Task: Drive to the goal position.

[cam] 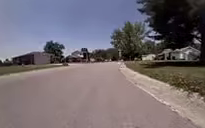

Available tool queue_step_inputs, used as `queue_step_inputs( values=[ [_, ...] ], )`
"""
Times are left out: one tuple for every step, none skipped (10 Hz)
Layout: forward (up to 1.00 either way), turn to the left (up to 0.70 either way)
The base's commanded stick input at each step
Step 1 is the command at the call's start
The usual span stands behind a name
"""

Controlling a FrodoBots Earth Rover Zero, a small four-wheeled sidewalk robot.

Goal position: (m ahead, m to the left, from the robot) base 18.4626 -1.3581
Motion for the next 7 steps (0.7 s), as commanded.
queue_step_inputs(
  values=[
    [0.7,0.0],
    [0.7,0.0],
    [0.7,0.0],
    [0.7,0.0],
    [0.7,0.0],
    [0.7,0.0],
    [0.7,0.0]
  ],
)
